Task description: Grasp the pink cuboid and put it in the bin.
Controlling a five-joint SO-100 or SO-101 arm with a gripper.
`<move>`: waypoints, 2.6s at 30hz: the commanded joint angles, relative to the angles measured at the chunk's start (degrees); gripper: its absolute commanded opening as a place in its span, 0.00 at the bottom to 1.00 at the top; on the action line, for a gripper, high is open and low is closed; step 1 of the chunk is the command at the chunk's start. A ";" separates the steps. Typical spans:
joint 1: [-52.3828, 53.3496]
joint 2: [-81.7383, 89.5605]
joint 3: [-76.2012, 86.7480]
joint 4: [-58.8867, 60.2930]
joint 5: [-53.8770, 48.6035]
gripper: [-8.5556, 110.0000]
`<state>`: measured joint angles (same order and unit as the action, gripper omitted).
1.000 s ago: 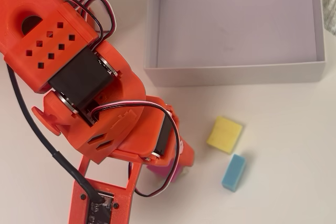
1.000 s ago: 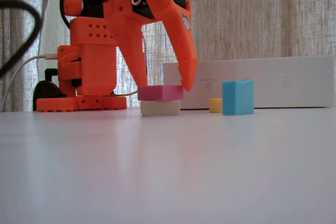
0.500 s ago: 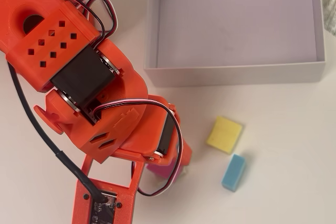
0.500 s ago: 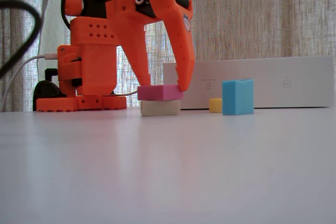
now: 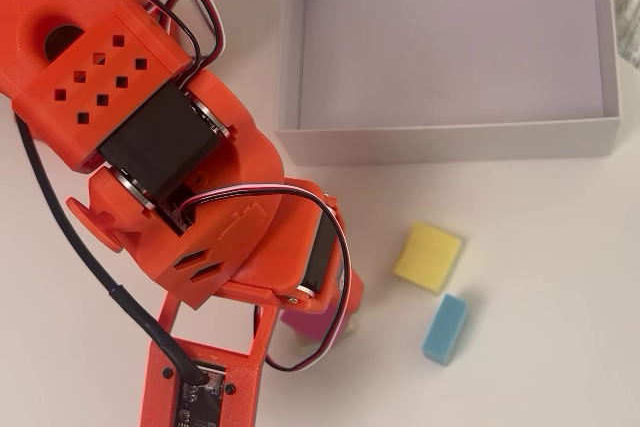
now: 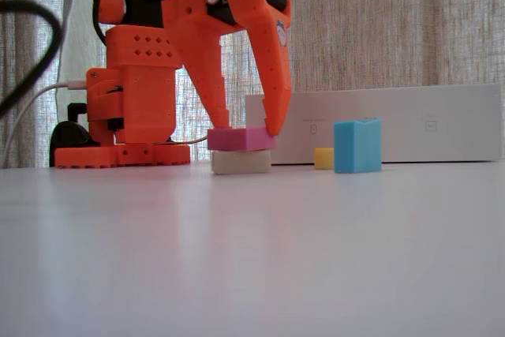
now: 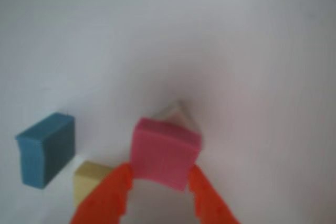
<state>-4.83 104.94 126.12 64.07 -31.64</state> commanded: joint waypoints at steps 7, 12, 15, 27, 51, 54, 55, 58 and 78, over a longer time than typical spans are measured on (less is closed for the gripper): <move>0.00 -0.18 -0.35 -1.14 0.18 0.00; 0.09 0.62 -0.88 -1.67 0.35 0.00; -0.09 2.46 -2.02 -2.11 0.35 0.00; 0.44 8.53 -17.67 2.99 2.11 0.00; -44.82 21.27 -12.30 17.05 1.76 0.00; -44.74 23.55 -5.01 14.06 1.58 0.04; -44.74 24.43 -2.90 13.71 1.58 0.10; -44.91 26.98 3.08 11.95 1.58 0.28; -19.34 42.36 8.96 -37.35 7.38 0.39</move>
<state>-29.09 143.44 136.14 30.85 -26.81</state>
